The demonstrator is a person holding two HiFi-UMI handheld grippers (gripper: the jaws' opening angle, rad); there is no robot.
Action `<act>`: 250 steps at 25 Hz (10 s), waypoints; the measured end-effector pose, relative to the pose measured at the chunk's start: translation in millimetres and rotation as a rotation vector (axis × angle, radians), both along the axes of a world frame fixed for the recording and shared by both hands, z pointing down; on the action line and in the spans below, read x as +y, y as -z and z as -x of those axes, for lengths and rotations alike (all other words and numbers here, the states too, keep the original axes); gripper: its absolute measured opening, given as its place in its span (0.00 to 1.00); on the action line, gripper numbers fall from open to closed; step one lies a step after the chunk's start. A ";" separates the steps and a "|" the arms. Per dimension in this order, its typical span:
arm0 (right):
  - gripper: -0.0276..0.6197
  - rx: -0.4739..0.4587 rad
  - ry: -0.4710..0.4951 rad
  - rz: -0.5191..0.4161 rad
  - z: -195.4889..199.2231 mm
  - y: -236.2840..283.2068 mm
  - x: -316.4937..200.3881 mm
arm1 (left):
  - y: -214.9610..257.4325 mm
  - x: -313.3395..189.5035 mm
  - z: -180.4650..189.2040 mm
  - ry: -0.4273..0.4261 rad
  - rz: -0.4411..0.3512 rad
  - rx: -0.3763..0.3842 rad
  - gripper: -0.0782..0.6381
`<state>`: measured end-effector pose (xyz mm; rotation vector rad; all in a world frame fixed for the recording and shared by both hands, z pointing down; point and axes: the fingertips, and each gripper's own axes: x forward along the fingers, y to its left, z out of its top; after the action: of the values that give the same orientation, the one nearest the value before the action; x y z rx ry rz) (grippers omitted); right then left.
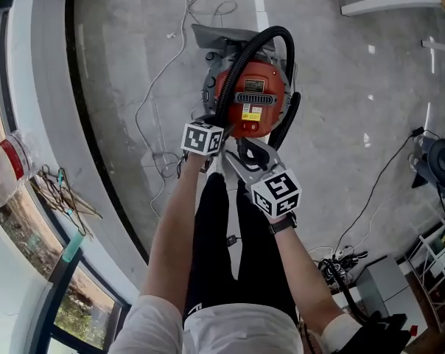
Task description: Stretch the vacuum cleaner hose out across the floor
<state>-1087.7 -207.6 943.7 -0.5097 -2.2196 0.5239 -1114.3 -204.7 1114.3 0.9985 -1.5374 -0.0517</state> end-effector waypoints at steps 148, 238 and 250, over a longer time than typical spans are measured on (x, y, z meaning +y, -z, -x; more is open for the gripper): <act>0.22 0.029 -0.247 -0.889 -1712.7 206.0 33.6 | 416.4 -22.5 -1671.2 0.040 -0.794 0.671 0.43; 0.70 -0.280 -1.351 -0.498 -2249.9 358.3 279.5 | 473.8 162.0 -2026.6 0.333 -1.025 1.034 0.25; 0.67 -0.674 -1.510 0.109 -2197.5 383.9 197.2 | 538.4 214.5 -2095.9 -0.053 -1.247 0.996 0.26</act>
<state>1109.7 -10.4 559.9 1.2853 -2.8901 1.3353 981.6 9.8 575.9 1.5795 -0.4139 -1.3814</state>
